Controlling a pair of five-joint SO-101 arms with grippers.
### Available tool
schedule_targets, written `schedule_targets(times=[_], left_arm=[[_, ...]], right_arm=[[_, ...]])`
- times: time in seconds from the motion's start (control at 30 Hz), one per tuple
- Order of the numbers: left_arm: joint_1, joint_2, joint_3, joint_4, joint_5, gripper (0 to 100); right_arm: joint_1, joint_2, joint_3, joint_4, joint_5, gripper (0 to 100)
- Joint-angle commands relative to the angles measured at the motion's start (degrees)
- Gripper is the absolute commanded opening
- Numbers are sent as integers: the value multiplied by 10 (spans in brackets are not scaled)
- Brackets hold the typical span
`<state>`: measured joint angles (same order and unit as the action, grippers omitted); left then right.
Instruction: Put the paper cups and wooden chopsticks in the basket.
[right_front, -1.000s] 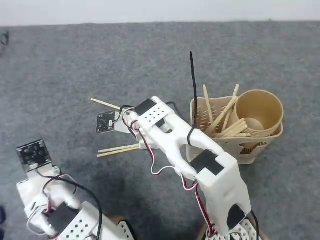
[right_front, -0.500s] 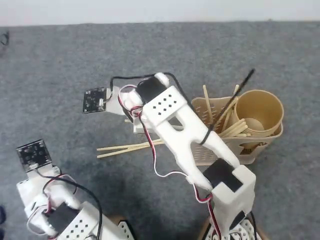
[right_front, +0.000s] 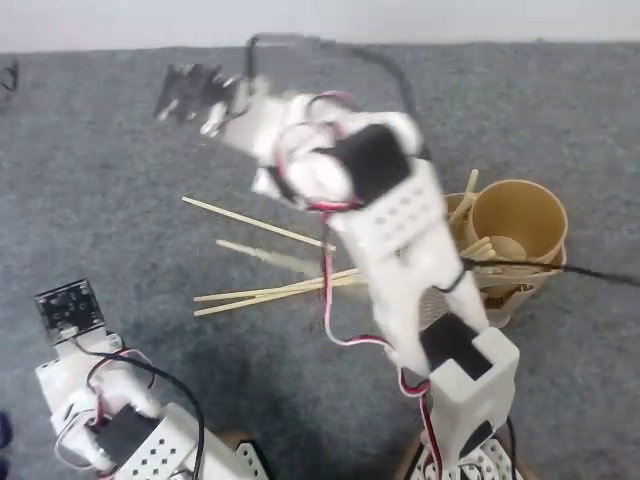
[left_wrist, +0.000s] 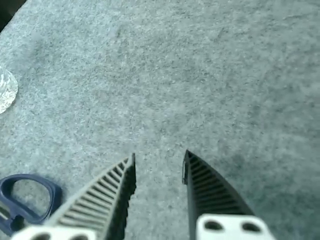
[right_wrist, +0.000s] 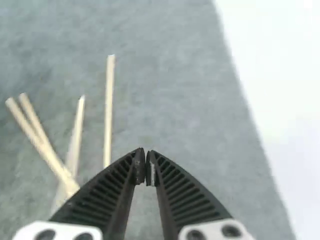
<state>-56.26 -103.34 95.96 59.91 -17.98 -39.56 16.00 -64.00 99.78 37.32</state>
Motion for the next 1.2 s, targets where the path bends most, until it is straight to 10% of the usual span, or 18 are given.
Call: schedule_targets(times=[0.0,0.53,1.17], left_arm=[[4,-11,-4,-13,-7,145],[4,-11,-3,-13,-7,145],[24,-11,4,-11,-28,145]], right_arm=[[36,-42,-85,29,-34,6],[-41,5,290,-51,-76,165],[-64,121,527,-204,106,162]])
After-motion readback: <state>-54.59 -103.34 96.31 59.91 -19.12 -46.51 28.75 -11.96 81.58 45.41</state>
